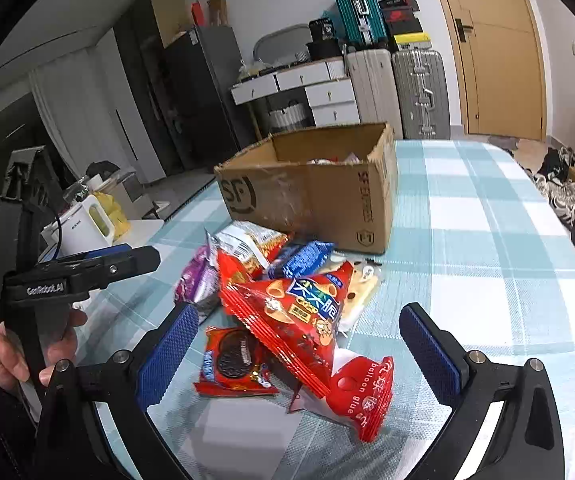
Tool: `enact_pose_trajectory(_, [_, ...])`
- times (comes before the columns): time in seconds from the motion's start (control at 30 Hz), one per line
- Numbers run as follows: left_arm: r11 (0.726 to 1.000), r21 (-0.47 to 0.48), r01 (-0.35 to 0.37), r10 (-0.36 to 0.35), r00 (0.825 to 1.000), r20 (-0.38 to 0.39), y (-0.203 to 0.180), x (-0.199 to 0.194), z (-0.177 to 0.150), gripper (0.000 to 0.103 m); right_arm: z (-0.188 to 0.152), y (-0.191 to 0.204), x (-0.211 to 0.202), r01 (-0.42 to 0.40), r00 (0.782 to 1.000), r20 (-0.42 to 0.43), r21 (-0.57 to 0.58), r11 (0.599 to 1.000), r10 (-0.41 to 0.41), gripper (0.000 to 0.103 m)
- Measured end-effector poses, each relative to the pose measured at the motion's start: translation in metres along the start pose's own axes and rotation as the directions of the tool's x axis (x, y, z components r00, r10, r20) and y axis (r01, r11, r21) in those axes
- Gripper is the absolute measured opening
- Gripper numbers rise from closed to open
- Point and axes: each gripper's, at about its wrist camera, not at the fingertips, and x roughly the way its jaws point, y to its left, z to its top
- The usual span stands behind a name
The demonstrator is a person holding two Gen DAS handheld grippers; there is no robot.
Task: Organize snacks
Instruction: 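Move both tools back over the remaining snack pile, then grasp the red Crisp bag with right gripper while left grasps purple candy bag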
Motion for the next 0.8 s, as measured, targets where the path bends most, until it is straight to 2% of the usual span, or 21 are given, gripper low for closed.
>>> enact_pose_trajectory(0.63, [0.999, -0.033, -0.006, 0.004, 0.998, -0.064, 0.018, 0.036, -0.014, 0.102, 0.002, -0.014, 0.068, -0.049, 0.992, -0.116, 0.060, 0.997, 0.056, 0.100])
enact_pose_trajectory(0.67, [0.999, -0.036, -0.006, 0.004, 0.998, -0.067, 0.019, 0.037, -0.014, 0.102, 0.003, -0.014, 0.070, -0.059, 0.991, -0.120, 0.067, 0.996, 0.066, 0.098])
enact_pose_trajectory(0.73, [0.999, -0.044, -0.008, 0.005, 0.997, -0.071, 0.022, 0.039, -0.014, 0.102, 0.003, -0.016, 0.072, -0.081, 0.988, -0.122, 0.076, 0.994, 0.090, 0.066])
enact_pose_trajectory(0.8, [0.999, -0.052, -0.009, 0.005, 0.997, -0.074, 0.024, 0.042, -0.014, 0.102, 0.002, -0.017, 0.075, -0.094, 0.985, -0.139, 0.084, 0.992, 0.105, 0.056])
